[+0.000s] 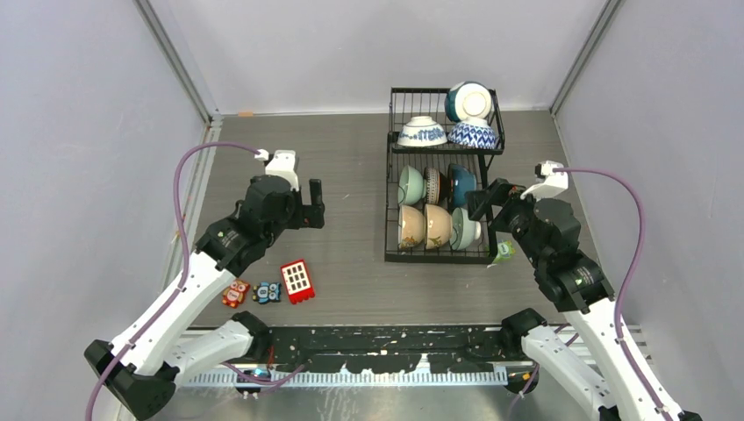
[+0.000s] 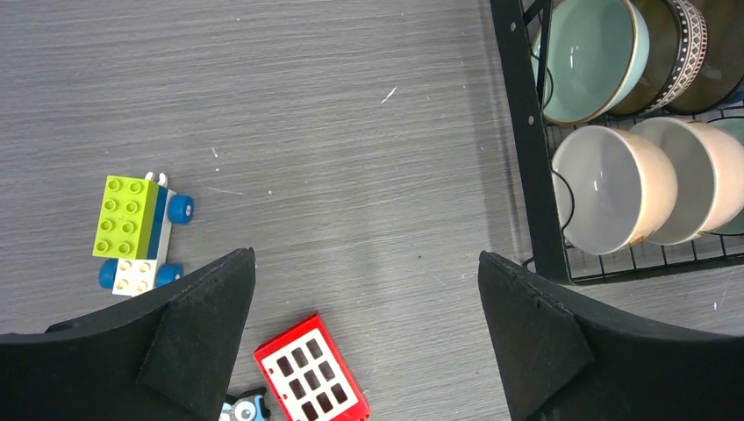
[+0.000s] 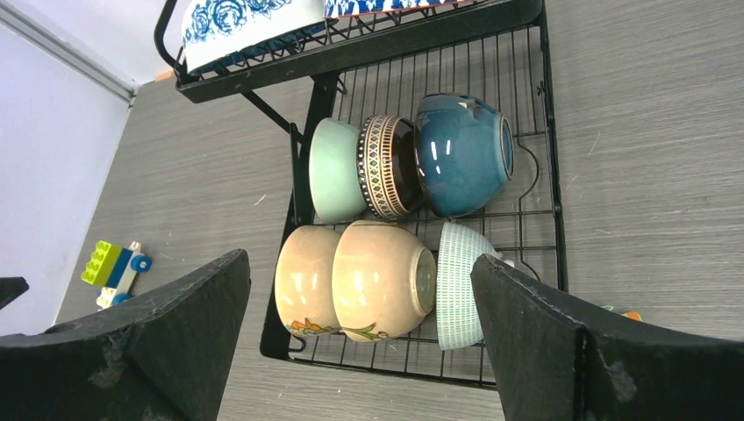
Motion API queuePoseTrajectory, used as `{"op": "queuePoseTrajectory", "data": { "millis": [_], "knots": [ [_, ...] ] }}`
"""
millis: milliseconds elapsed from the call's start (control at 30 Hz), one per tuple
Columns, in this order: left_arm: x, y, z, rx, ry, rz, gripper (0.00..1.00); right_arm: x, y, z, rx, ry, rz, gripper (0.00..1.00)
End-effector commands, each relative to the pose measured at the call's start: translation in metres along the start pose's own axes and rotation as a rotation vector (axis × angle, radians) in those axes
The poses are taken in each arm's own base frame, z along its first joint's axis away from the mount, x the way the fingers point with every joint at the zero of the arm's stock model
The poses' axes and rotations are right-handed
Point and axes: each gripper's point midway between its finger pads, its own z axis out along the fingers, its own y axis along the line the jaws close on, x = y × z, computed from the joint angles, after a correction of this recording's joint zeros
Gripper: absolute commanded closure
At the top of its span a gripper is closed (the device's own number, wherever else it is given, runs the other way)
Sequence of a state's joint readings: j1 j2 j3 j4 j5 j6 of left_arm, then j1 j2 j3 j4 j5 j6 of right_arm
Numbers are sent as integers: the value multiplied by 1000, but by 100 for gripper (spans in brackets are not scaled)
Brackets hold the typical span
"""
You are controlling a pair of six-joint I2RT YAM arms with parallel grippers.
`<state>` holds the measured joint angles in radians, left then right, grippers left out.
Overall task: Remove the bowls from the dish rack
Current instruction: Pick up the bowl from the dish rack.
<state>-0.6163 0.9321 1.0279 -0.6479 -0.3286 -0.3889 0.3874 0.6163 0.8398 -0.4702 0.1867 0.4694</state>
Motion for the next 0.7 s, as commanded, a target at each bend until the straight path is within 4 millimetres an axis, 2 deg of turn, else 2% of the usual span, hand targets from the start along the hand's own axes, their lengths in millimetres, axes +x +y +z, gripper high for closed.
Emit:
{"op": "queuePoseTrajectory", "data": {
  "millis": [0, 100, 267, 467, 567, 667],
  "knots": [
    [-13, -5, -5, 22, -48, -19, 0, -19, 11, -4, -31, -35, -5, 0],
    [-15, -6, -7, 35, -62, -20, 0, -21, 4, -3, 11, -42, 5, 0],
    [-16, -10, -9, 64, -78, -12, 0, -24, -28, -1, 213, -34, -18, 0],
    [-14, -13, -7, 86, -85, -17, 0, -33, -49, -12, 335, -78, 2, 1],
    [-14, -14, -7, 102, -112, -33, 0, -37, -49, -22, 320, -108, 17, 2],
    [-16, -15, -10, 115, -137, -45, 0, -22, -47, -25, 314, -2, -13, 2]
  ]
}}
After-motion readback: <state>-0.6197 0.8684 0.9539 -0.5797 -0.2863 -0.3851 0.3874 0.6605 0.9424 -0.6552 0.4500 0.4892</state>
